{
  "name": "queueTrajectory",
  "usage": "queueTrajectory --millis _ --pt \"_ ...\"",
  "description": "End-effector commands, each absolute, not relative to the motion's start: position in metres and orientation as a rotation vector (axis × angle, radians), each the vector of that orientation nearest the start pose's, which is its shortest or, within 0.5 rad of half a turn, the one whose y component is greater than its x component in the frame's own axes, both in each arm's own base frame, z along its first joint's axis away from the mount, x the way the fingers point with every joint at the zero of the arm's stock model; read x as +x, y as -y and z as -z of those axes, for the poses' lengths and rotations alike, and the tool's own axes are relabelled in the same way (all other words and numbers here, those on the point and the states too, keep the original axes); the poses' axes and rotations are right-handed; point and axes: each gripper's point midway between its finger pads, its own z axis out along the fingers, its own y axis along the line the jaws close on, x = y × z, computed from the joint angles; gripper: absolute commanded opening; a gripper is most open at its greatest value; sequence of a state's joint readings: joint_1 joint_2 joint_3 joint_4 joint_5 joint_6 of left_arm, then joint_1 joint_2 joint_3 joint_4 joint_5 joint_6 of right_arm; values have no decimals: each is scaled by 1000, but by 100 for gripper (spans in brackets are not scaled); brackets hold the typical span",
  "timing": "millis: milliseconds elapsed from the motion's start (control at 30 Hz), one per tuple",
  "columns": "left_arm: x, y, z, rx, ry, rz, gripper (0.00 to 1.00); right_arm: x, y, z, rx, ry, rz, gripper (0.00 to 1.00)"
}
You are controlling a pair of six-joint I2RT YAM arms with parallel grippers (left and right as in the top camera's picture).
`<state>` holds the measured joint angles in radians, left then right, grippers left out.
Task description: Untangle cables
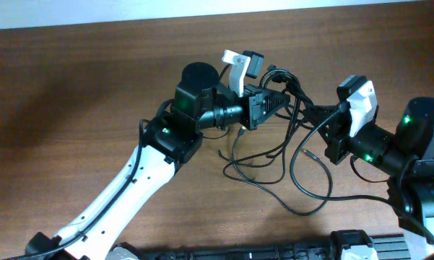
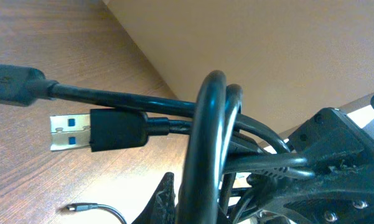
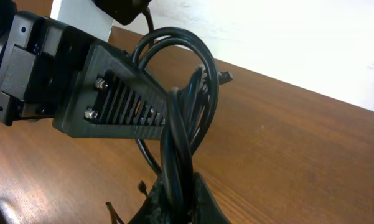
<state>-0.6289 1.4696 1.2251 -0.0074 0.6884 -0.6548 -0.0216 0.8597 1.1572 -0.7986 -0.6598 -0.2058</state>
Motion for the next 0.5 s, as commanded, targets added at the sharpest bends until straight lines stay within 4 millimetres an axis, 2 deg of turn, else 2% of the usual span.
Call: queueTrajectory --millis 0,33,133,200,267,400,467 --pt "379 292 -308 149 -1982 1122 0 234 -105 -357 -600 -1862 -564 13" --pt "379 292 -308 150 -1982 1123 0 234 -105 -358 -602 -1861 -568 18" --pt "380 292 -308 144 -1980 1116 0 233 -106 -358 -608 -1858 -578 48" --pt "380 292 -308 144 -1981 1117 0 233 -106 -358 -608 -1858 -578 61" --pt "379 292 -308 147 -1981 1120 0 233 -106 -358 -607 -1857 -575 66" --pt "371 299 -309 196 -1987 1176 0 242 -97 -359 -575 -1857 -502 66" --pt "360 307 -310 249 -1992 1231 0 248 -90 -361 -584 -1842 -422 67"
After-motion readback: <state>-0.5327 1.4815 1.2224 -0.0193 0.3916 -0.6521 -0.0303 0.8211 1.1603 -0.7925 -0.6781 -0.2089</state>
